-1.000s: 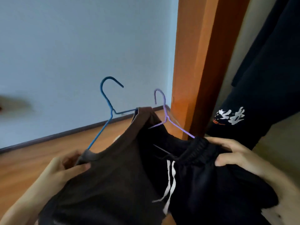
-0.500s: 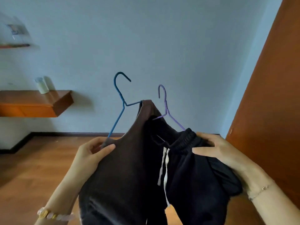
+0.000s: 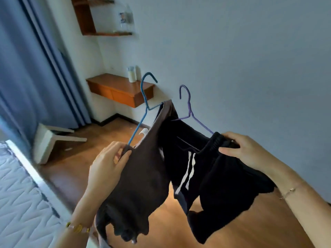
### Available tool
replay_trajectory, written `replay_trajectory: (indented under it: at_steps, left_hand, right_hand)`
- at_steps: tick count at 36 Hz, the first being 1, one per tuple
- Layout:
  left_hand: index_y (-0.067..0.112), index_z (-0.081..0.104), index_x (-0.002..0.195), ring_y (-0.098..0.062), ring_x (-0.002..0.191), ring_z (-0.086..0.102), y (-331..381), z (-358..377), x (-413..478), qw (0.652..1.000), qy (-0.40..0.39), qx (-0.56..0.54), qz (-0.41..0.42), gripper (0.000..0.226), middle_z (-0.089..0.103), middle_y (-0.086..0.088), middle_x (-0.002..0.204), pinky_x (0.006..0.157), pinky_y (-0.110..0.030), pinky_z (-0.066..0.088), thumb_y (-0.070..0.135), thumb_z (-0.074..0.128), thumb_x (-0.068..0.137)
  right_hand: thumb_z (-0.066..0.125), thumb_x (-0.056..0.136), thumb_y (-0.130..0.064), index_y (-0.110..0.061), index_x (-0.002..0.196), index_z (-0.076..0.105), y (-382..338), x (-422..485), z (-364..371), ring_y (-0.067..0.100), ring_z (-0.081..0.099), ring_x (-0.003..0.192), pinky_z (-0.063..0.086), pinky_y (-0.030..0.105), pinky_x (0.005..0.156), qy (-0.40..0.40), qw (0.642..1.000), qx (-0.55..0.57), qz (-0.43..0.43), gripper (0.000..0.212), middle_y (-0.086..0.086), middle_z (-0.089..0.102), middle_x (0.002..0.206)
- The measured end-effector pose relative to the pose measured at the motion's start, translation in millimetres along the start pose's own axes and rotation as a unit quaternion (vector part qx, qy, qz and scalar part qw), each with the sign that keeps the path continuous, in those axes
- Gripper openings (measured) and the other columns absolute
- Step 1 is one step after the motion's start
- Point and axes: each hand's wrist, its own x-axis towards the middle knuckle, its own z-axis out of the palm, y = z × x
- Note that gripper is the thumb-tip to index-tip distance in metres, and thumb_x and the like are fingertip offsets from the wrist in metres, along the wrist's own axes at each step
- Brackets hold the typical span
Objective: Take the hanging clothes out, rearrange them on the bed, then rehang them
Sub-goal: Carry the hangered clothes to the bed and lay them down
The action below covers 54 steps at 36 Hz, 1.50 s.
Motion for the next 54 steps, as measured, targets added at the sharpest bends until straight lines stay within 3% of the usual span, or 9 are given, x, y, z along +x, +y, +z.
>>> replay_trajectory:
  at_steps: [14, 20, 25, 29, 32, 36, 47, 52, 54]
  left_hand:
    - [0.036, 0.059, 0.086, -0.012, 0.073, 0.062, 5, 12, 18, 0.949, 0.117, 0.151, -0.249, 0.011, 0.063, 0.011, 0.085, 0.07, -0.038, 0.053, 0.025, 0.062, 0.087]
    - [0.047, 0.056, 0.08, 0.001, 0.071, 0.061, 6, -12, 19, 0.913, 0.197, 0.19, -0.301, 0.005, 0.053, 0.038, 0.099, 0.069, -0.03, 0.048, 0.043, 0.054, 0.082]
    - [0.047, 0.053, 0.076, -0.003, 0.07, 0.061, -24, -15, 27, 0.878, 0.243, 0.2, -0.361, 0.028, 0.052, 0.047, 0.091, 0.068, -0.02, 0.045, 0.023, 0.063, 0.087]
    - [0.049, 0.051, 0.077, -0.005, 0.069, 0.061, -67, -3, 34, 0.86, 0.267, 0.191, -0.391, 0.032, 0.062, 0.027, 0.087, 0.066, -0.015, 0.043, 0.021, 0.062, 0.088]
    - [0.049, 0.052, 0.077, -0.001, 0.084, 0.059, -100, -6, 45, 0.846, 0.282, 0.189, -0.41, 0.032, 0.054, 0.032, 0.103, 0.066, -0.019, 0.044, 0.021, 0.063, 0.087]
    - [0.046, 0.056, 0.077, 0.0, 0.083, 0.059, -138, -26, 72, 0.824, 0.308, 0.188, -0.436, 0.029, 0.055, 0.031, 0.103, 0.065, -0.022, 0.046, 0.02, 0.064, 0.087]
    - [0.03, 0.067, 0.082, -0.004, 0.079, 0.06, -210, -75, 158, 0.78, 0.367, 0.189, -0.47, 0.016, 0.062, 0.021, 0.095, 0.061, -0.004, 0.042, 0.014, 0.065, 0.085]
    - [0.038, 0.064, 0.078, 0.002, 0.079, 0.059, -266, -86, 197, 0.744, 0.395, 0.191, -0.504, 0.024, 0.061, 0.028, 0.093, 0.06, -0.001, 0.041, 0.015, 0.065, 0.086]
    - [0.039, 0.065, 0.078, 0.001, 0.077, 0.059, -293, -89, 216, 0.731, 0.409, 0.19, -0.512, 0.023, 0.062, 0.026, 0.092, 0.059, -0.002, 0.042, 0.017, 0.065, 0.085]
  right_hand:
    - [0.066, 0.084, -0.014, -0.027, 0.094, 0.066, 26, 218, -22, -0.003, 0.066, 0.079, 0.044, 0.002, 0.066, -0.22, 0.961, -0.004, -0.169, 0.016, -0.009, 0.072, 0.085]
    - [0.074, 0.073, -0.039, -0.03, 0.092, 0.066, -7, 302, 11, 0.005, 0.069, 0.081, 0.048, 0.005, 0.067, -0.316, 0.922, 0.051, -0.215, 0.023, -0.012, 0.073, 0.09]
    - [0.072, 0.051, -0.065, -0.028, 0.088, 0.068, -34, 366, 70, 0.004, 0.07, 0.075, 0.048, 0.005, 0.063, -0.369, 0.89, 0.062, -0.262, 0.053, -0.01, 0.074, 0.083]
    - [0.073, 0.07, -0.039, -0.027, 0.086, 0.07, -45, 417, 135, 0.01, 0.07, 0.08, 0.049, 0.007, 0.066, -0.409, 0.871, 0.05, -0.267, 0.02, -0.003, 0.074, 0.086]
    - [0.068, 0.049, -0.075, -0.03, 0.09, 0.07, -68, 459, 178, 0.006, 0.07, 0.078, 0.05, 0.011, 0.071, -0.412, 0.859, 0.039, -0.3, 0.061, -0.005, 0.075, 0.087]
    - [0.07, 0.07, -0.041, -0.035, 0.087, 0.069, -124, 519, 223, 0.006, 0.07, 0.079, 0.048, 0.006, 0.067, -0.434, 0.838, 0.029, -0.331, 0.018, -0.01, 0.074, 0.085]
    - [0.068, 0.08, -0.023, -0.038, 0.09, 0.066, -237, 659, 340, 0.008, 0.069, 0.079, 0.051, 0.01, 0.07, -0.47, 0.767, 0.018, -0.436, 0.018, -0.01, 0.073, 0.086]
    - [0.056, 0.059, -0.08, -0.04, 0.091, 0.064, -276, 725, 420, 0.004, 0.066, 0.083, 0.049, 0.011, 0.075, -0.457, 0.74, 0.007, -0.493, 0.052, -0.013, 0.069, 0.093]
    - [0.06, 0.068, -0.069, -0.038, 0.091, 0.064, -291, 754, 458, 0.004, 0.064, 0.086, 0.049, 0.018, 0.078, -0.459, 0.716, -0.003, -0.526, 0.039, -0.015, 0.067, 0.095]
